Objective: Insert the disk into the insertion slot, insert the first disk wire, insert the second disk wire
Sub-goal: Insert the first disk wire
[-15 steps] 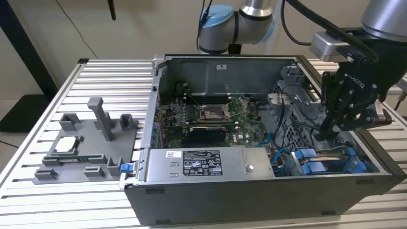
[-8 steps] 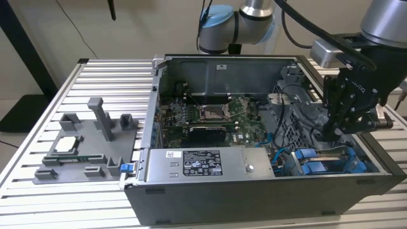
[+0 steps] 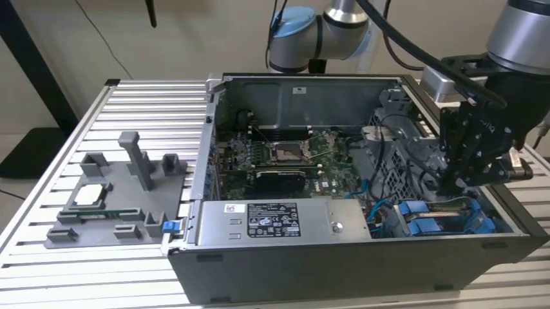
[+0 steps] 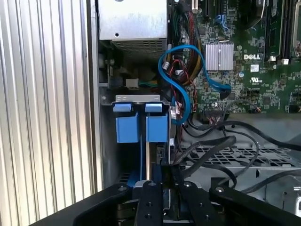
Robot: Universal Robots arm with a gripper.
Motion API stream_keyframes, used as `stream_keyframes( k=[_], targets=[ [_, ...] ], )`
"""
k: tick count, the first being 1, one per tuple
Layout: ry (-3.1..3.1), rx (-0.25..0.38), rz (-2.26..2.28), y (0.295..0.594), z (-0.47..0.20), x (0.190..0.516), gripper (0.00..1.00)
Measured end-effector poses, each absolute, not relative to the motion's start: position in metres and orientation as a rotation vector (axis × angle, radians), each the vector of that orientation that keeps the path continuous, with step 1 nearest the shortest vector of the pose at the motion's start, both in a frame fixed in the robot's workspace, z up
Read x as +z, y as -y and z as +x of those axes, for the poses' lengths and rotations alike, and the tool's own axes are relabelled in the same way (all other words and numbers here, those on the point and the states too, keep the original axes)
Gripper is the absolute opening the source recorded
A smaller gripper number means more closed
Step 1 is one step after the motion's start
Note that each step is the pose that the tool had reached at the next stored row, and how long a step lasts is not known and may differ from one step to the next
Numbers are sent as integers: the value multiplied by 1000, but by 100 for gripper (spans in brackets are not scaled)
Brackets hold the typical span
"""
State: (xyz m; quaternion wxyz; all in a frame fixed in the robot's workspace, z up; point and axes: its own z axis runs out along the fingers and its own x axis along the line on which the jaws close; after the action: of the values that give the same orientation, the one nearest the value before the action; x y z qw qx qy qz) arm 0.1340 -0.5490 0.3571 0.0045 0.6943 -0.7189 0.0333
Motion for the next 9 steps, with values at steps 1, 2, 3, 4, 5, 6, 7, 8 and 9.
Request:
stream_keyframes(
  k=[1,2,3,4,5,6,7,8,9],
  targets=[
    [2253,106,2176,549,135,356,0],
    [2254,108,2177,549,136,355,0],
    [2254,110,2177,549,136,354,0],
    [2254,110,2177,549,137,354,0],
    [2254,110,2177,549,137,354,0],
    [2254,110,2177,549,137,354,0],
    [2254,110,2177,549,137,354,0],
    [2254,110,2177,549,138,354,0],
    [2255,110,2177,549,138,354,0]
  ],
)
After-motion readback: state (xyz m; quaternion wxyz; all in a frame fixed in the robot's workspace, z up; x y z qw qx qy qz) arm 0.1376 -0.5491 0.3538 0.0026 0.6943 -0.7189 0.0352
